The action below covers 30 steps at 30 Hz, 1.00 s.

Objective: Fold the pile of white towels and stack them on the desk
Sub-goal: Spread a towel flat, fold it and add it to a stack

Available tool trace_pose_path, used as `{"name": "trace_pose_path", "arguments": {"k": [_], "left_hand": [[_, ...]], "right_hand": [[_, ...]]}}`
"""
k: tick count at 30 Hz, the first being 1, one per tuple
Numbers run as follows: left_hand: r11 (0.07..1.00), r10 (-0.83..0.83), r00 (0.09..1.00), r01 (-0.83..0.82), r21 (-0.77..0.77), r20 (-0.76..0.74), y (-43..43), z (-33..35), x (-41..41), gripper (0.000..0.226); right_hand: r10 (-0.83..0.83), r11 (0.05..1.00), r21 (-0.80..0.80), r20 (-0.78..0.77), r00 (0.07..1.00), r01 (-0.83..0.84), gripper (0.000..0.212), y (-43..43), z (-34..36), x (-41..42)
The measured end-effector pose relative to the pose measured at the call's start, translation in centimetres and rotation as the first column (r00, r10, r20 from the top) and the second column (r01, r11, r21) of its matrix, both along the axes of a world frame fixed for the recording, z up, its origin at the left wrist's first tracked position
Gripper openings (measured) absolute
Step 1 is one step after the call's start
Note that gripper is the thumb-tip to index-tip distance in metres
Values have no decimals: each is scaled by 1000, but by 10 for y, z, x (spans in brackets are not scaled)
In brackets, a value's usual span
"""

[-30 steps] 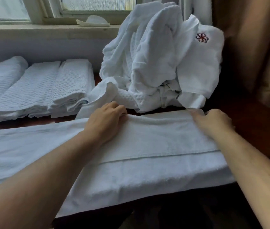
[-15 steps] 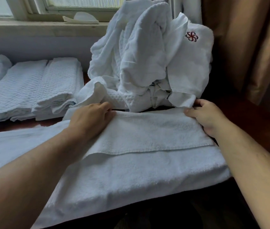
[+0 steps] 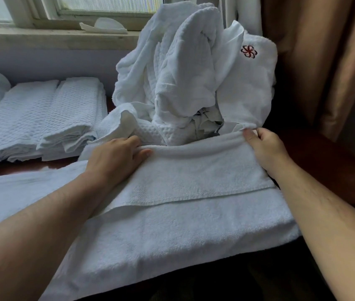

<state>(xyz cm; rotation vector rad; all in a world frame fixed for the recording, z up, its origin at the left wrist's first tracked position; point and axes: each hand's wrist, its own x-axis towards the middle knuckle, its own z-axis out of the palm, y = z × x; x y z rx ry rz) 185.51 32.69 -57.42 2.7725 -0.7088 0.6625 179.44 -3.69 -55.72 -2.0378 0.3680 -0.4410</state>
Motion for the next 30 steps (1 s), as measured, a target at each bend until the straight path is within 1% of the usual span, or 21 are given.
{"name": "trace_pose_path", "arguments": {"k": [2,4,7,8,9,11,13,14,16,17,19,22,24,25,26,27,28,29,30], "left_hand": [[1000,15,1000,-15,18,11,0,0,1,47],[1000,13,1000,-13,26,-6,0,0,2,50],[1000,8,993,-7,12,-118,1,3,5,60],[1000,23,987,-21,15,-160,1,4,7,63],[999,42,982,-37,30,-186,1,5,8,66],[993,81,979,-64,96,-187,-1,5,9,70],[982,121,981,-96,164,-155,-2,2,10,72],[977,130,983,-104,186,-132,-2,0,10,73],[975,103,991,-84,205,-82,-1,-1,10,74],[977,72,996,-60,204,-55,0,-1,11,75],[981,13,1000,-12,194,-1,4,0,13,75],[986,-12,999,5,167,44,11,1,12,72],[990,1,999,-7,144,37,15,1,11,66],[992,10,1000,-10,127,3,18,0,10,62],[995,15,998,-10,100,-54,23,0,10,57],[998,15,993,-7,66,-120,31,1,10,52],[999,13,984,-6,40,-176,41,1,9,48],[1000,11,979,-5,28,-206,53,1,9,46],[1000,12,976,-6,29,-219,66,2,8,45]], "right_hand": [[-3,999,-43,-19,1000,2,35,2,4,0],[9,999,-53,-94,995,-14,37,0,9,0],[-26,1000,0,-260,965,27,48,-8,21,-4],[-45,999,-9,-310,950,44,52,-9,24,-6],[-56,998,-31,-344,937,49,56,-10,25,-8],[-52,998,-59,-353,934,33,60,-11,24,-10],[9,997,-70,-355,935,-37,50,-11,22,-14],[44,991,-101,-362,931,-86,43,-12,20,-15],[53,966,-214,-377,925,-143,34,-15,17,-14],[17,949,-284,-375,927,-133,33,-15,15,-13],[-102,906,-421,-331,938,-50,32,-12,9,-10],[-281,834,-542,-247,927,108,33,2,3,-13],[-358,721,-670,-139,923,179,33,14,-1,-19],[-373,666,-713,-63,926,220,30,22,-1,-23],[-361,634,-727,22,932,263,25,32,-1,-27],[-314,630,-721,104,944,289,19,45,-1,-32],[-234,653,-703,165,958,280,15,61,-1,-37],[-128,692,-684,197,972,230,13,81,-1,-43],[-7,729,-669,202,979,143,12,103,0,-47]]}}
